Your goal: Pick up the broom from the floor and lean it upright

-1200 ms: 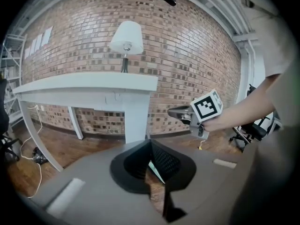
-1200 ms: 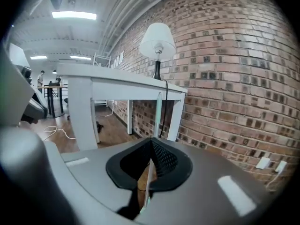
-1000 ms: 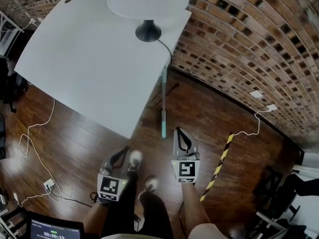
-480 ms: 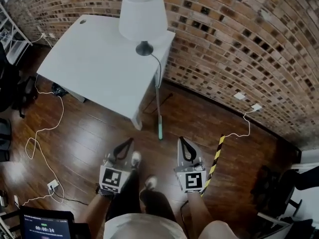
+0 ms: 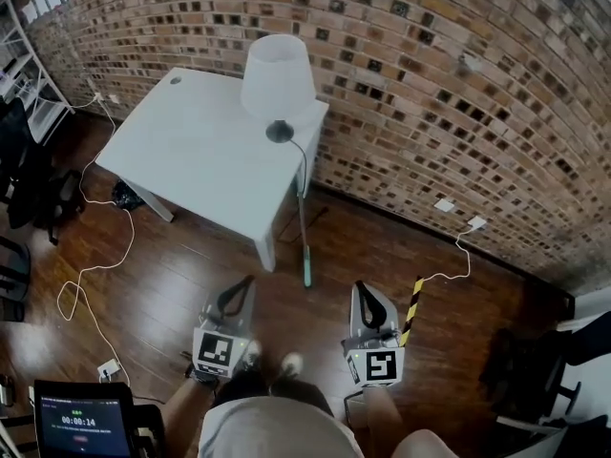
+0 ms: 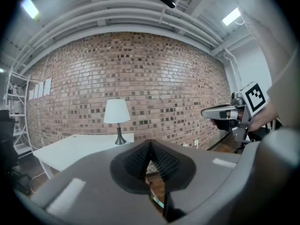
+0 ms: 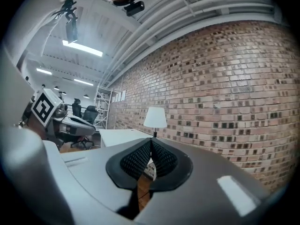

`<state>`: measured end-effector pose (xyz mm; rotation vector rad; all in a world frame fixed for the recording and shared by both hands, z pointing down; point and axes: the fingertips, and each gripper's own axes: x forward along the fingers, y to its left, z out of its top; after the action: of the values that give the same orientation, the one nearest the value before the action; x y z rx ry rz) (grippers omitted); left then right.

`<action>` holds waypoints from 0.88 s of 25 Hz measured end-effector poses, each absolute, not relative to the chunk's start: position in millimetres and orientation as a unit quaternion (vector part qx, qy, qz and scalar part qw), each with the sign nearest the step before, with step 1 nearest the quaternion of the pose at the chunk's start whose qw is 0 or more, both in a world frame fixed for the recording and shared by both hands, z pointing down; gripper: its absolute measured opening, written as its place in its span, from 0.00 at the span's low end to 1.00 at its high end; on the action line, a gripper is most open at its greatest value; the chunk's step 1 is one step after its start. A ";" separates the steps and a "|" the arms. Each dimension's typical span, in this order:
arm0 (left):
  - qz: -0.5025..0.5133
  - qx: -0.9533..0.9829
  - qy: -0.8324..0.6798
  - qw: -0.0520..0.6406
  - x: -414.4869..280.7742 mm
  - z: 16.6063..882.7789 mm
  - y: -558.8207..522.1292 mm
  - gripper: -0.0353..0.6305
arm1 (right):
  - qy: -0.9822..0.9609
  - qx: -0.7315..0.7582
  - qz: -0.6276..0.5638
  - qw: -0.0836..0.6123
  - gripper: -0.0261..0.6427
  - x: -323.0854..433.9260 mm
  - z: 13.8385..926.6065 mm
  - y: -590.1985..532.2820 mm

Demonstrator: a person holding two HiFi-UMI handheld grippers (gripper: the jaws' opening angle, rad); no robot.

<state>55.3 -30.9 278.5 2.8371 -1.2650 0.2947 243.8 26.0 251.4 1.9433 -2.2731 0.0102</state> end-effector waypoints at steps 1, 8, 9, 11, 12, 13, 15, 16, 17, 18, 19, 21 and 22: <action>0.088 0.908 -0.410 0.007 50.8 270.2 -33.0 0.05 | -0.752 0.655 0.001 0.070 0.06 243.3 241.7 25.9; 0.042 0.914 -0.404 -0.017 37.3 242.1 -43.7 0.06 | -0.725 0.689 -0.017 -0.004 0.06 244.5 203.4 29.1; 0.038 0.915 -0.402 -0.022 32.9 236.5 -44.5 0.06 | -0.724 0.689 -0.020 -0.019 0.06 241.9 196.3 31.2; 0.035 0.918 -0.393 -0.036 25.9 222.6 -46.8 0.06 | -0.724 0.689 -0.022 -0.028 0.06 234.4 186.7 32.5; 0.032 0.920 -0.388 -0.041 24.1 215.3 -47.7 0.06 | -0.725 0.688 -0.023 -0.021 0.06 230.3 185.6 31.9; 0.026 0.922 -0.385 -0.043 23.1 206.9 -47.8 0.06 | -0.726 0.687 -0.023 -0.012 0.06 226.1 185.7 31.2; 0.010 0.923 -0.383 -0.041 19.5 192.2 -47.6 0.06 | -0.728 0.685 -0.029 0.000 0.06 218.3 183.9 30.2; 0.005 0.922 -0.384 -0.042 16.2 188.1 -48.2 0.06 | -0.727 0.686 -0.033 0.004 0.06 215.0 181.8 29.5; 0.004 0.922 -0.385 -0.046 12.3 186.9 -49.5 0.06 | -0.725 0.688 -0.037 0.008 0.06 212.3 179.4 28.5; 0.006 0.921 -0.386 -0.054 8.2 188.1 -51.3 0.06 | -0.723 0.690 -0.039 0.011 0.06 210.1 177.4 27.4; 0.009 0.920 -0.388 -0.059 4.4 190.3 -53.2 0.06 | -0.722 0.690 -0.038 0.013 0.06 208.2 176.0 26.2; 0.014 0.918 -0.392 -0.059 -0.9 194.4 -55.5 0.06 | -0.724 0.689 -0.033 0.017 0.06 205.2 175.6 23.3; 0.016 0.918 -0.393 -0.058 -2.6 196.5 -55.1 0.06 | -0.725 0.688 -0.030 0.018 0.06 204.3 176.3 23.0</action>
<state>-2.6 -55.1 196.5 2.9937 -1.2823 0.0532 204.3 23.0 176.3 2.1369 -2.2504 -0.0946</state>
